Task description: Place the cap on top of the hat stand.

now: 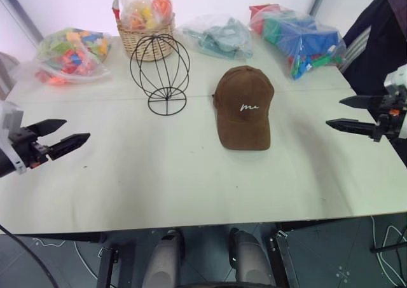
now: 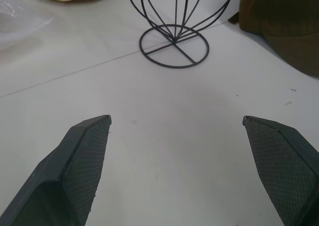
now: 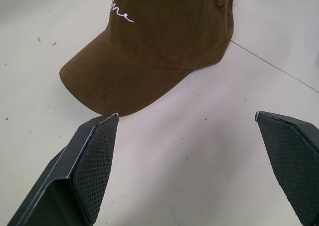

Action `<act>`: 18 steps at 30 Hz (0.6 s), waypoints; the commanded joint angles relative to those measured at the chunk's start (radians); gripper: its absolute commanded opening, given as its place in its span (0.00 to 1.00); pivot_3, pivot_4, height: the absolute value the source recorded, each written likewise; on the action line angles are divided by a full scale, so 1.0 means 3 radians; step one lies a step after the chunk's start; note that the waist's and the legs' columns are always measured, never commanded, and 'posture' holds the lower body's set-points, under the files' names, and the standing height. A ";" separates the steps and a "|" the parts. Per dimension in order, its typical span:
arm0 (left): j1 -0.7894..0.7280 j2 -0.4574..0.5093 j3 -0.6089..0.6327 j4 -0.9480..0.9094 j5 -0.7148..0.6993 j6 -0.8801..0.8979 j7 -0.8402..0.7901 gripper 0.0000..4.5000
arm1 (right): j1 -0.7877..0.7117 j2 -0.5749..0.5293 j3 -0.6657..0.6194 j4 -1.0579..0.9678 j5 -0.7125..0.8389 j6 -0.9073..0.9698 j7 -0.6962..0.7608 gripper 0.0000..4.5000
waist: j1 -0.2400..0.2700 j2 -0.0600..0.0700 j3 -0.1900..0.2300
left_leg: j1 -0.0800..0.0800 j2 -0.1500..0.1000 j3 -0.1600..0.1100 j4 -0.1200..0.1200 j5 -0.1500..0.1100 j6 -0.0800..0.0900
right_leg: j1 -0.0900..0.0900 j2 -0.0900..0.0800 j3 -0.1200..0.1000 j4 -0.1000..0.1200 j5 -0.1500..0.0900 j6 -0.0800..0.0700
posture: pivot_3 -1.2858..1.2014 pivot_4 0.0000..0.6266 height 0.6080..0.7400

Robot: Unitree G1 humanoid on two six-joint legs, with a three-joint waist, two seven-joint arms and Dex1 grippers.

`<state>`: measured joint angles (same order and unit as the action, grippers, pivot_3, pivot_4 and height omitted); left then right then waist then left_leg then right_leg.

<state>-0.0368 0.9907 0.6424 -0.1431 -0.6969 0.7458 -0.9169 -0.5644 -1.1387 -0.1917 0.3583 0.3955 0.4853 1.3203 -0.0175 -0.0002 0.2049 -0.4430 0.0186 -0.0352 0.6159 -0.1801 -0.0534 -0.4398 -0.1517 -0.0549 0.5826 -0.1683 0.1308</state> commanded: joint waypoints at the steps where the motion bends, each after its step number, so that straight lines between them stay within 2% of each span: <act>1: -0.0046 0.0120 0.0049 0.0054 0.0006 -0.0087 -0.0157 0.99 | -0.0065 -0.0096 0.0000 -0.0025 -0.0089 -0.0187 0.0052 1.00 | -0.0001 0.0000 0.0000 | 0.0000 0.0000 0.0000 0.0000 0.0000 0.0000 | 0.0000 0.0000 0.0000 0.0000 0.0000 0.0000 | 0.52 0.24 1.00; 8: -0.0310 0.0461 0.0015 0.0264 -0.0375 0.0242 -0.0764 0.99 | -0.0066 -0.0201 0.0034 -0.0220 -0.0270 -0.0451 0.0043 1.00 | 0.0002 0.0000 0.0000 | -0.0001 0.0000 0.0000 0.0000 0.0000 0.0000 | -0.0003 0.0000 0.0000 0.0002 0.0000 0.0000 | 0.52 0.24 1.00; 13: -0.0455 0.0691 -0.0151 0.0175 -0.0407 0.0263 -0.1037 0.99 | 0.0619 -0.0203 -0.0158 -0.0944 -0.0226 -0.0379 -0.0039 1.00 | 0.0016 -0.0001 -0.0001 | 0.0000 0.0000 0.0001 -0.0002 0.0000 0.0000 | -0.0002 -0.0001 0.0000 0.0002 0.0000 0.0000 | 0.52 0.24 1.00; 18: -0.0736 0.0694 -0.0346 0.0127 -0.0422 0.0228 -0.1005 0.99 | 0.1023 -0.0056 -0.0373 -0.1843 -0.0091 -0.0047 -0.0439 1.00 | 0.0007 0.0000 0.0000 | 0.0000 0.0001 0.0002 -0.0001 0.0000 0.0000 | -0.0004 0.0000 0.0001 0.0009 0.0000 0.0000 | 0.52 0.24 1.00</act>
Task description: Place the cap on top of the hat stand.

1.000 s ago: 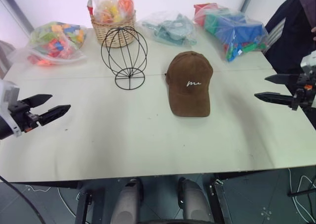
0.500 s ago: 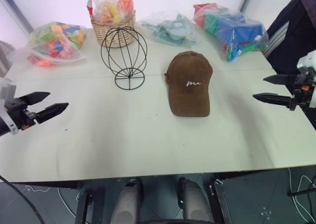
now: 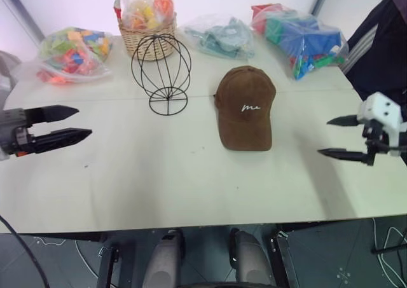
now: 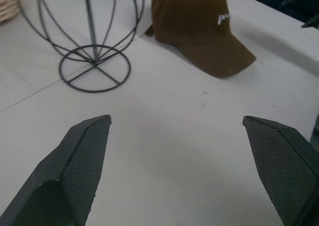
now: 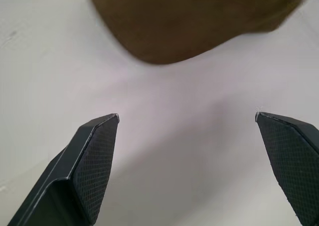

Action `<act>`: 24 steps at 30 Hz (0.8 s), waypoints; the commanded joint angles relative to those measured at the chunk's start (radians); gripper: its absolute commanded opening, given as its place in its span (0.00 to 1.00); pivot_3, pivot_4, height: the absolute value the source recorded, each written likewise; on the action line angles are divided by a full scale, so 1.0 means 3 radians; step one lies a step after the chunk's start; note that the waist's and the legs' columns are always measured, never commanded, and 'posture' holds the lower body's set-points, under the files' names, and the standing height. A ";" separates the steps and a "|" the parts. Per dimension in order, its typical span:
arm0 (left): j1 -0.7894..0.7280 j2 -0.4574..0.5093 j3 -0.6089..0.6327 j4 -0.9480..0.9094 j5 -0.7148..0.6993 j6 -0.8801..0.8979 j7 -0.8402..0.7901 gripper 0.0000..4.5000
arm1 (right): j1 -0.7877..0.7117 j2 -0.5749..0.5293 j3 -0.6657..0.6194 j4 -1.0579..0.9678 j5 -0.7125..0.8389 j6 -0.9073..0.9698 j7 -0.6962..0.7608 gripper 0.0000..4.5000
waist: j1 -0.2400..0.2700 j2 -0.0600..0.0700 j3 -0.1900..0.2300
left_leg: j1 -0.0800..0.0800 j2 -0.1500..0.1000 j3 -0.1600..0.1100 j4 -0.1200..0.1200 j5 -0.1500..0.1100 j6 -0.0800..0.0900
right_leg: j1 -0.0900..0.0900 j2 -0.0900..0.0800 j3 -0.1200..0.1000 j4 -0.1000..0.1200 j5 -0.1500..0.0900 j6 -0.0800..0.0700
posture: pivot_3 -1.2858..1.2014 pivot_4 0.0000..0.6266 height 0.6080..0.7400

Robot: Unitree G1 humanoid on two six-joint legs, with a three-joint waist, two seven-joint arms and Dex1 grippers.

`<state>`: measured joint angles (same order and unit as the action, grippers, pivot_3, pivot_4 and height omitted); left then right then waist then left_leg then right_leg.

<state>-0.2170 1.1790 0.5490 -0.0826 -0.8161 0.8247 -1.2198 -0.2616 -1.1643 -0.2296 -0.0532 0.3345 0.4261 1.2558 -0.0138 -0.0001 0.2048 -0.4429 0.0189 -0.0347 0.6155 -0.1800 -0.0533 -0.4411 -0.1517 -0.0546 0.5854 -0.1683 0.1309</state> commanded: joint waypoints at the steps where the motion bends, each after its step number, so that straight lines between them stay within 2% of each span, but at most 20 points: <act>1: -0.0184 0.0046 -0.0079 -0.0090 -0.0027 -0.0034 0.0016 0.99 | 0.0037 0.0080 -0.0257 -0.0618 0.0118 0.0192 -0.0325 1.00 | -0.0012 0.0000 0.0000 | 0.0002 0.0002 0.0001 0.0001 0.0000 0.0000 | 0.0000 0.0000 0.0000 0.0000 0.0000 0.0000 | 0.52 0.24 1.00; 8: -0.0343 -0.0050 -0.0341 -0.0113 -0.0028 -0.0048 -0.0042 0.99 | 0.0390 0.0544 -0.0062 -0.1463 -0.0220 -0.0252 -0.0927 1.00 | 0.0000 -0.0004 -0.0002 | 0.0003 0.0018 0.0012 0.0010 -0.0002 -0.0004 | 0.0002 0.0005 -0.0005 -0.0010 0.0000 0.0001 | 0.52 0.24 1.00; 13: -0.0408 -0.0075 -0.0486 0.0064 0.0088 -0.0149 -0.0081 0.99 | 0.0679 0.0881 0.0413 -0.1856 -0.0635 -0.0754 -0.1208 1.00 | 0.0004 -0.0005 -0.0003 | 0.0001 0.0019 0.0015 0.0016 0.0000 -0.0001 | 0.0004 0.0004 -0.0005 -0.0011 0.0000 0.0000 | 0.52 0.24 1.00; 16: -0.0420 -0.0098 -0.0512 0.0086 0.0108 -0.0162 -0.0070 0.99 | 0.0687 0.0930 0.0624 -0.1710 -0.0970 -0.1218 -0.1298 1.00 | 0.0003 -0.0006 -0.0003 | 0.0000 0.0019 0.0016 0.0017 0.0000 0.0000 | 0.0003 0.0004 -0.0005 -0.0012 0.0000 0.0000 | 0.52 0.24 1.00; 19: -0.0392 -0.0130 -0.0486 0.0065 0.0096 -0.0142 -0.0042 0.99 | 0.0593 0.0954 0.0904 -0.1362 -0.1481 -0.1888 -0.1469 1.00 | -0.0003 -0.0010 -0.0005 | 0.0001 0.0022 0.0017 0.0021 -0.0001 -0.0002 | 0.0004 0.0005 -0.0006 -0.0015 0.0000 0.0000 | 0.52 0.24 1.00; 24: -0.0249 -0.0179 -0.0372 -0.0042 0.0065 -0.0089 0.0038 0.99 | 0.0407 0.1004 0.1125 -0.0708 -0.1972 -0.2686 -0.1788 1.00 | -0.0017 -0.0011 -0.0006 | 0.0001 0.0030 0.0024 0.0026 -0.0005 -0.0008 | 0.0007 0.0005 -0.0012 -0.0026 0.0000 0.0001 | 0.52 0.24 1.00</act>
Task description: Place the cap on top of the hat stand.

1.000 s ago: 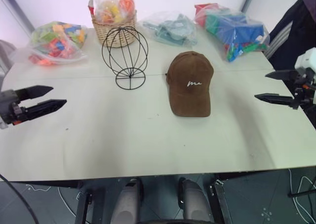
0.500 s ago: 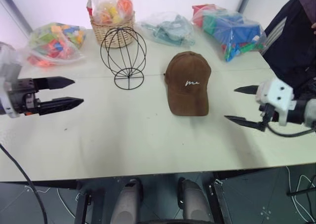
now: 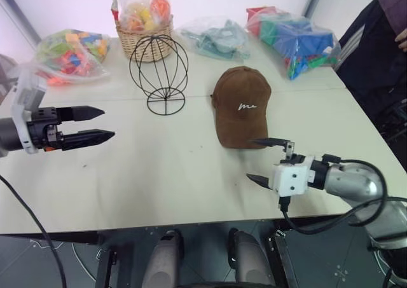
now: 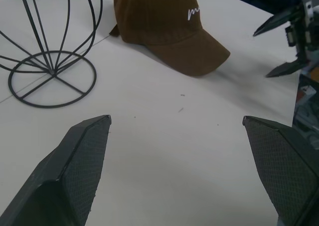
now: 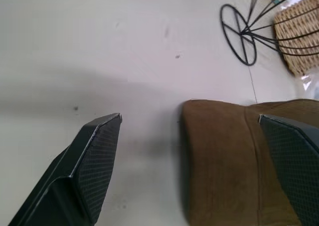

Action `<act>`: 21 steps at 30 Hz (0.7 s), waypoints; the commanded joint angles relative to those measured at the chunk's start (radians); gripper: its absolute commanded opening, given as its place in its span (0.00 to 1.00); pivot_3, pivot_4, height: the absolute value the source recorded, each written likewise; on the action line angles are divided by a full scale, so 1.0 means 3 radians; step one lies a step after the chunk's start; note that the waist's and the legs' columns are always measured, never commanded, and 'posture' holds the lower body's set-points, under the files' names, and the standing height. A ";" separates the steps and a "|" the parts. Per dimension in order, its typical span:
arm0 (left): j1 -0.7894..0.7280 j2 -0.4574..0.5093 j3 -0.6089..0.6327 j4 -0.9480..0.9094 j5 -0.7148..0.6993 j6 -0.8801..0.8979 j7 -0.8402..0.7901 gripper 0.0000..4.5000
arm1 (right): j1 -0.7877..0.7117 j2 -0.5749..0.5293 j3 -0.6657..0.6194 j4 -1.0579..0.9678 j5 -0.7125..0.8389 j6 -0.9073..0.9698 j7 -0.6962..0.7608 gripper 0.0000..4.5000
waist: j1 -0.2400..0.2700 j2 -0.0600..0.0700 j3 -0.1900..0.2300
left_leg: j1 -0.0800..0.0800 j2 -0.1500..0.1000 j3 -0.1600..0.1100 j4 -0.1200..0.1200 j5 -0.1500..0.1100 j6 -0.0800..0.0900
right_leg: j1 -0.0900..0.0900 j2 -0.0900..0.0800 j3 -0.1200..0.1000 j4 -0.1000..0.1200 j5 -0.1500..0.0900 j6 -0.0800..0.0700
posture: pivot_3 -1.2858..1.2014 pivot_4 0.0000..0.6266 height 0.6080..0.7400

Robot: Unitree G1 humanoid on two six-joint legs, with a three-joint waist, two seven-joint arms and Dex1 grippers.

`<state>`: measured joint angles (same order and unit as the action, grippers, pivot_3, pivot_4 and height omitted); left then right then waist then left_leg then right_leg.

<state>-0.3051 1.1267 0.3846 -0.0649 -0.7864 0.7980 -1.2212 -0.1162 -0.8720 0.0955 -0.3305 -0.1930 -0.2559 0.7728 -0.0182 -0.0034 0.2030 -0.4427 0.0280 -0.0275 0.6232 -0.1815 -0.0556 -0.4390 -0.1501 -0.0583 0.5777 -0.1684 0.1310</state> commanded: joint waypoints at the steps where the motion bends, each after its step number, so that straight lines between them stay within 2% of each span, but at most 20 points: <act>1: 0.0078 -0.0015 0.0205 -0.0128 -0.0045 0.0014 0.0064 0.99 | -0.0120 0.0047 0.0064 0.0356 -0.0279 -0.0517 -0.0248 1.00 | -0.0002 -0.0001 0.0000 | 0.0000 0.0001 0.0001 0.0000 0.0000 -0.0001 | -0.0001 0.0000 0.0000 -0.0001 0.0000 0.0000 | 0.52 0.24 1.00; 9: 0.0455 -0.0094 0.0513 -0.0424 -0.0112 0.0127 0.0250 0.99 | -0.0666 0.0225 0.0243 0.1438 -0.0946 -0.1202 -0.0969 1.00 | -0.0007 -0.0006 0.0001 | 0.0003 0.0004 0.0004 -0.0003 0.0005 0.0007 | -0.0005 0.0002 0.0001 0.0012 0.0000 -0.0001 | 0.52 0.24 1.00; 15: 0.0606 -0.0133 0.0643 -0.0555 -0.0154 0.0181 0.0357 0.99 | -0.0920 0.0245 0.0425 0.1948 -0.1410 -0.1812 -0.1549 1.00 | -0.0008 -0.0007 0.0000 | 0.0002 0.0005 0.0004 -0.0002 0.0005 0.0008 | -0.0006 0.0003 0.0001 0.0013 0.0001 -0.0001 | 0.52 0.24 1.00; 19: 0.0636 -0.0141 0.0694 -0.0600 -0.0189 0.0214 0.0413 0.99 | -0.1025 0.0204 0.0504 0.2237 -0.1801 -0.2155 -0.2072 1.00 | -0.0011 -0.0008 -0.0001 | 0.0003 0.0005 0.0004 -0.0002 0.0005 0.0008 | -0.0005 0.0003 0.0001 0.0013 0.0001 -0.0001 | 0.52 0.24 1.00; 21: 0.0633 -0.0152 0.0704 -0.0621 -0.0203 0.0237 0.0441 0.99 | -0.1086 0.0177 0.0555 0.2428 -0.2109 -0.2265 -0.2490 1.00 | -0.0013 -0.0010 -0.0002 | 0.0005 0.0005 0.0004 -0.0002 0.0005 0.0008 | -0.0004 0.0003 0.0001 0.0013 0.0001 -0.0001 | 0.52 0.24 1.00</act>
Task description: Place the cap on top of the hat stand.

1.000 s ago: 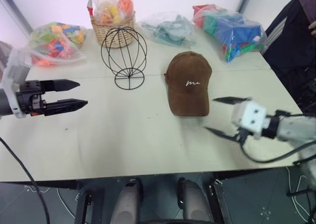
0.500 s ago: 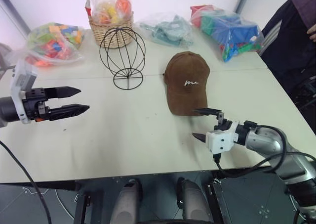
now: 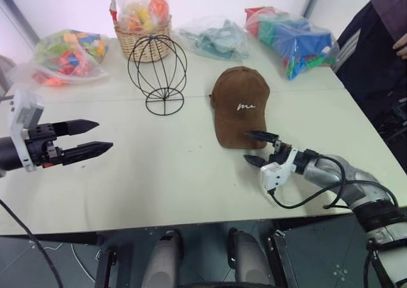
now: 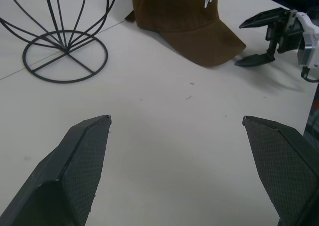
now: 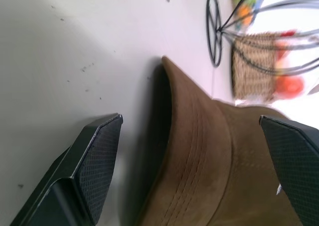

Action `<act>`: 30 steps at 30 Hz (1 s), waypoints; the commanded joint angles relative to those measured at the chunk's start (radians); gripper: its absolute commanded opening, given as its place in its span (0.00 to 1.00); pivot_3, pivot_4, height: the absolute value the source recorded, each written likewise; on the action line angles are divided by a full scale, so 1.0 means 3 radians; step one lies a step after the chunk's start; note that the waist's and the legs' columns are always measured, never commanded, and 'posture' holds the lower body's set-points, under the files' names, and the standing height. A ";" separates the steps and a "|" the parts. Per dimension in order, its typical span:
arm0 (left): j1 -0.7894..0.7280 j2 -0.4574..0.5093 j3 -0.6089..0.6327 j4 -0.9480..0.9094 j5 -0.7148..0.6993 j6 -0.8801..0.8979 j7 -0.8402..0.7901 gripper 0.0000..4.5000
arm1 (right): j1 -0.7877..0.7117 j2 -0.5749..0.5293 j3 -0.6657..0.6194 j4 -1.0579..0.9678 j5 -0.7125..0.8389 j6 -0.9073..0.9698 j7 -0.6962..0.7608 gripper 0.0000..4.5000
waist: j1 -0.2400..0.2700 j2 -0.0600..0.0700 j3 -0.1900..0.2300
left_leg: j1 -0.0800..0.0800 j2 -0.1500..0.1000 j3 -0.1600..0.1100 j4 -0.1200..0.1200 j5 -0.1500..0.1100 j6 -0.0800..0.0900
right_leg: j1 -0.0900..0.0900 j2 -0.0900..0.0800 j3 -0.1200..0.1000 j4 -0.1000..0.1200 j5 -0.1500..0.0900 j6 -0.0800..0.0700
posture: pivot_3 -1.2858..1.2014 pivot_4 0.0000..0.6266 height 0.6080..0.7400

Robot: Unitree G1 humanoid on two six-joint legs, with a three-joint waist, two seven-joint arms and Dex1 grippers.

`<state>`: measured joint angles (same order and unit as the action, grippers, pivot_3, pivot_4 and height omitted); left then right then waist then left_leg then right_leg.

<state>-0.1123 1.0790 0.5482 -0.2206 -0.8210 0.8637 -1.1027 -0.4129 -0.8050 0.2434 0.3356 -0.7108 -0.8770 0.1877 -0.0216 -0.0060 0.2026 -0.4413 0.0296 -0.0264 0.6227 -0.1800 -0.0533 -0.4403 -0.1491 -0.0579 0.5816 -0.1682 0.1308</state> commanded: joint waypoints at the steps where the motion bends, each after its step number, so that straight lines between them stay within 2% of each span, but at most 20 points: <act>1: -0.0015 0.0001 0.0157 -0.0103 -0.0088 0.0026 0.0061 0.99 | -0.0135 -0.0056 0.0103 0.0306 -0.0553 -0.0217 -0.0774 1.00 | -0.0004 -0.0001 -0.0001 | 0.0000 0.0000 0.0000 0.0000 0.0000 0.0000 | 0.0000 0.0000 0.0000 0.0000 0.0000 0.0000 | 0.52 0.24 1.00; 6: -0.0016 0.0017 0.0189 -0.0139 -0.0165 0.0094 0.0099 0.99 | -0.0405 -0.0048 0.0379 0.0780 -0.1138 -0.0114 -0.1647 1.00 | -0.0073 -0.0006 -0.0003 | 0.0003 0.0000 0.0000 0.0002 0.0000 0.0000 | 0.0004 0.0000 0.0001 -0.0001 0.0001 -0.0002 | 0.52 0.24 1.00; 15: 0.0128 0.0193 0.0245 -0.0217 -0.0232 0.0193 -0.0134 0.99 | -0.0852 0.0060 0.0831 0.1338 -0.1378 -0.0038 -0.2247 1.00 | -0.0155 -0.0028 -0.0016 | 0.0030 0.0000 -0.0003 0.0001 0.0000 -0.0001 | 0.0040 0.0000 0.0001 -0.0012 0.0001 -0.0002 | 0.52 0.24 1.00; 18: 0.0178 0.0195 0.0257 -0.0252 -0.0221 0.0191 -0.0149 1.00 | -0.0925 0.0097 0.0950 0.1422 -0.1400 -0.0053 -0.2340 0.82 | -0.0167 -0.0033 -0.0018 | 0.0031 0.0000 -0.0004 0.0000 0.0000 -0.0001 | 0.0040 -0.0001 0.0001 -0.0012 0.0000 -0.0002 | 0.52 0.24 1.00; 25: 0.0303 0.0139 0.0321 -0.0338 -0.0244 0.0195 -0.0141 1.00 | -0.0970 0.0163 0.1114 0.1452 -0.1421 -0.0042 -0.2473 0.04 | -0.0177 -0.0051 -0.0028 | 0.0049 0.0001 -0.0004 -0.0017 0.0000 -0.0001 | 0.0044 0.0000 0.0002 -0.0010 0.0000 -0.0002 | 0.52 0.24 1.00; 30: 0.0329 0.0127 0.0341 -0.0337 -0.0240 0.0179 -0.0121 1.00 | -0.0952 0.0276 0.1066 0.1458 -0.1248 0.0065 -0.2438 0.02 | -0.0185 -0.0053 -0.0029 | 0.0055 0.0003 -0.0007 -0.0025 0.0000 -0.0001 | 0.0045 0.0004 0.0002 -0.0011 0.0000 -0.0002 | 0.52 0.24 1.00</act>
<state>-0.0095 1.1156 0.6098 -0.3069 -0.8831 0.9272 -1.1390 -0.7126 -0.7383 0.5504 0.7674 -1.0946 -0.8764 -0.5670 -0.0772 -0.0218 0.1939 -0.4248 0.0310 -0.0288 0.6152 -0.1801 -0.0536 -0.4268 -0.1473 -0.0575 0.5781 -0.1682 0.1302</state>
